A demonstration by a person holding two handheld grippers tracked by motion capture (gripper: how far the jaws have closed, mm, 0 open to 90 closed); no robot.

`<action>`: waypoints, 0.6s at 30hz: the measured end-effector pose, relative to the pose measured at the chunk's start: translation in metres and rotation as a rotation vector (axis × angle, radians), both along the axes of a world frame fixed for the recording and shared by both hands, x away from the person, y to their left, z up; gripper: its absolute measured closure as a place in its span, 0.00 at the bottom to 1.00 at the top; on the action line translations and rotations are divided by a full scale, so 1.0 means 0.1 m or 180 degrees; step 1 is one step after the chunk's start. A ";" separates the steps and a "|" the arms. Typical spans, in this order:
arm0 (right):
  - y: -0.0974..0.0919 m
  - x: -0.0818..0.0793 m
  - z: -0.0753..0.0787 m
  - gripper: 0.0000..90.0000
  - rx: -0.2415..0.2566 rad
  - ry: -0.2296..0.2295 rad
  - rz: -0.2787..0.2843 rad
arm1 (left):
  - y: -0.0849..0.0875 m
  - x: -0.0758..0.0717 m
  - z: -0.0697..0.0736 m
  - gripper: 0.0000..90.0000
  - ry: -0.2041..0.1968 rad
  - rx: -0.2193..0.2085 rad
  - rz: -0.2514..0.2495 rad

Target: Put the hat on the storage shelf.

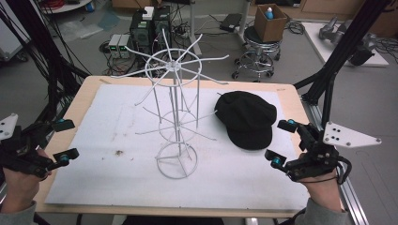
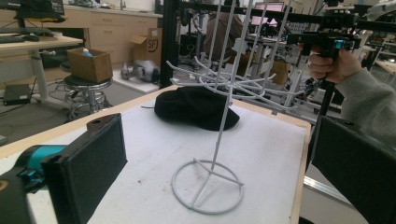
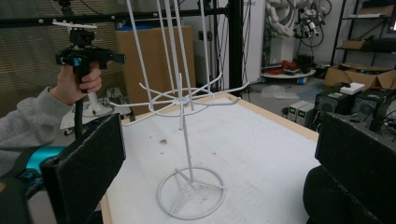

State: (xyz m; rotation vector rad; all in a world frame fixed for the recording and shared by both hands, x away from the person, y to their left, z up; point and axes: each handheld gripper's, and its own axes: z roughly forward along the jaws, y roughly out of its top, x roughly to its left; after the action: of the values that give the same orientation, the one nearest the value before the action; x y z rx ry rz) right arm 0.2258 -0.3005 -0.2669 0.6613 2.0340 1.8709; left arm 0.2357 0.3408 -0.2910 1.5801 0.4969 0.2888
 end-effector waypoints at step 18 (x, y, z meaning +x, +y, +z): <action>0.07 0.02 0.07 0.01 -0.0154 -0.0040 -0.0094 | 0.00 -0.02 0.01 0.04 0.0011 0.0032 0.0033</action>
State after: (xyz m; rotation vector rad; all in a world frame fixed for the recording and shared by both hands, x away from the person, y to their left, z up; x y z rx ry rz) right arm 0.2280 -0.2931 -0.2601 0.6617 2.0435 1.7991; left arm 0.2332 0.3412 -0.2902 1.5883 0.5073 0.2968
